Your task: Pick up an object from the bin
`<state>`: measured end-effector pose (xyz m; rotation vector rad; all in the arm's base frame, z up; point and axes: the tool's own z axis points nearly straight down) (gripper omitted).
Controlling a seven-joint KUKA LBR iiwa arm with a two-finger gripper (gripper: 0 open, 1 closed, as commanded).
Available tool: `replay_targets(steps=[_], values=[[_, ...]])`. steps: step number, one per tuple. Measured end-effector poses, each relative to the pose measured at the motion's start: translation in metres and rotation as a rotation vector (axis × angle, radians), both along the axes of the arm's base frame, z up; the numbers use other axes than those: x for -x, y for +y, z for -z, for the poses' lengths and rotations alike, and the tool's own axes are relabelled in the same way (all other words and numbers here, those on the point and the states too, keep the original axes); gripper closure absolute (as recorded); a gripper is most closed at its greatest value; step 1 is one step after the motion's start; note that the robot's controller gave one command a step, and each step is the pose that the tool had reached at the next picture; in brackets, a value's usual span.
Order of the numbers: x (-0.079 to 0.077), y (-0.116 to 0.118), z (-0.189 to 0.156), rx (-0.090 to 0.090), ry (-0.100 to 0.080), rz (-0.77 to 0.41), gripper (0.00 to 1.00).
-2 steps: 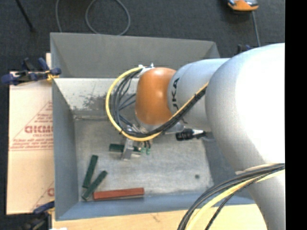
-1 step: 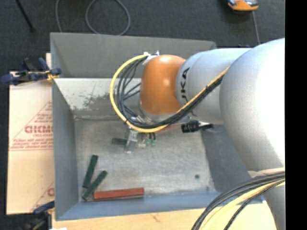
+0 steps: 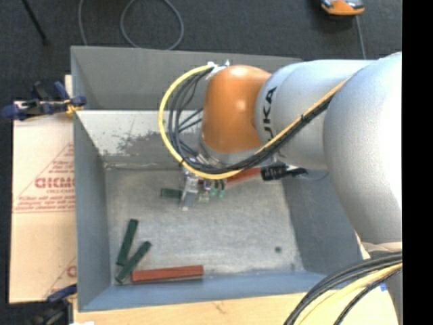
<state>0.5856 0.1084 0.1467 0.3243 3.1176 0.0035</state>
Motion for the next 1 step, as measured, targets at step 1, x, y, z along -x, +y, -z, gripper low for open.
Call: replay_targets(steps=[1], values=[[-0.0025, -0.0009, -0.0566, 0.000, -0.003, -0.001, 1.00]])
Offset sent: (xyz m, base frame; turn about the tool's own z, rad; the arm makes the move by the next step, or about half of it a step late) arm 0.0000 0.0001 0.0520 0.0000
